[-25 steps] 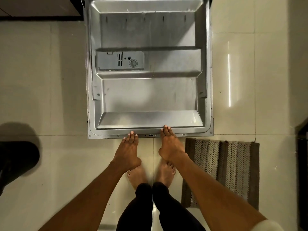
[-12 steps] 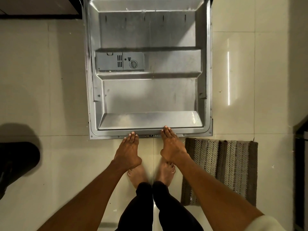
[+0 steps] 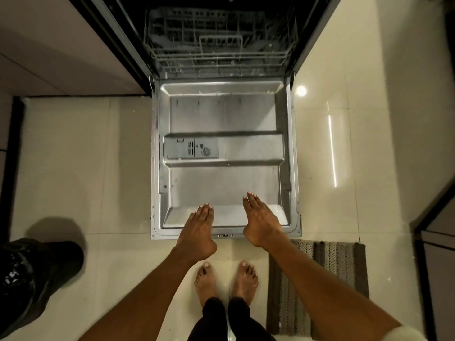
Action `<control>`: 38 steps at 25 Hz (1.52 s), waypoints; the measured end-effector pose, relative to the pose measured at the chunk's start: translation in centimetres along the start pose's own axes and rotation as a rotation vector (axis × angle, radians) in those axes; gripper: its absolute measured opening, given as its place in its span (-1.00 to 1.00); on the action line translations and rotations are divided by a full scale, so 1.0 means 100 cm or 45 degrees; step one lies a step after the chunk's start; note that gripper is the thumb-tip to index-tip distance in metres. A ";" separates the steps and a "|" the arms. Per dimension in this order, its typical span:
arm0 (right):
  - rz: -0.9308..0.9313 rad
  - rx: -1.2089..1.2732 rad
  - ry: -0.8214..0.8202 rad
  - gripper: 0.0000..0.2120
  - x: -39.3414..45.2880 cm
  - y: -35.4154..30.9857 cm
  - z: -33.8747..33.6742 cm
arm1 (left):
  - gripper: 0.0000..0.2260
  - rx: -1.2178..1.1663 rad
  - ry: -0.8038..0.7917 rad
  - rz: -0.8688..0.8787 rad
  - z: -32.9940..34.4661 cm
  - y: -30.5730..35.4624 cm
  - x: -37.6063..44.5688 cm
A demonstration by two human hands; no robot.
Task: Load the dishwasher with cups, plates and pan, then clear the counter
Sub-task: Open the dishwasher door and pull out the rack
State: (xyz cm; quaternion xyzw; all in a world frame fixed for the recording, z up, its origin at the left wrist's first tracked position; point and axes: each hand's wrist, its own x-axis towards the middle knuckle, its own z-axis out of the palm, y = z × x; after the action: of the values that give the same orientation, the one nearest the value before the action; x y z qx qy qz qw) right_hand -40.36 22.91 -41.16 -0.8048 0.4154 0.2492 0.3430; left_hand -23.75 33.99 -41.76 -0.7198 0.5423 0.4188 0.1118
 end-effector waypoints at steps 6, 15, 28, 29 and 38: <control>0.002 -0.046 0.156 -0.23 0.034 -0.024 -0.091 | -0.17 -0.039 0.184 -0.010 -0.091 0.014 0.034; 0.113 0.003 0.250 -0.18 0.117 -0.049 -0.173 | -0.18 -0.004 0.229 0.015 -0.192 -0.029 0.102; 0.059 -0.144 0.429 -0.10 0.258 -0.063 -0.305 | -0.20 0.033 0.462 0.142 -0.335 -0.023 0.245; 0.073 -0.136 0.429 -0.09 0.266 -0.062 -0.311 | -0.19 0.052 0.451 0.147 -0.342 -0.019 0.252; 0.097 -0.192 0.336 -0.04 0.305 -0.046 -0.338 | -0.14 0.164 0.368 0.120 -0.377 -0.013 0.291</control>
State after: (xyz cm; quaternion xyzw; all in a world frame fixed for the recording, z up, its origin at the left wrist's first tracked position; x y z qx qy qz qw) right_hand -16.38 -16.01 -38.83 -0.8376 0.4673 0.1846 0.2143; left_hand -2.67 -8.65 -39.68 -0.7377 0.6115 0.2799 0.0587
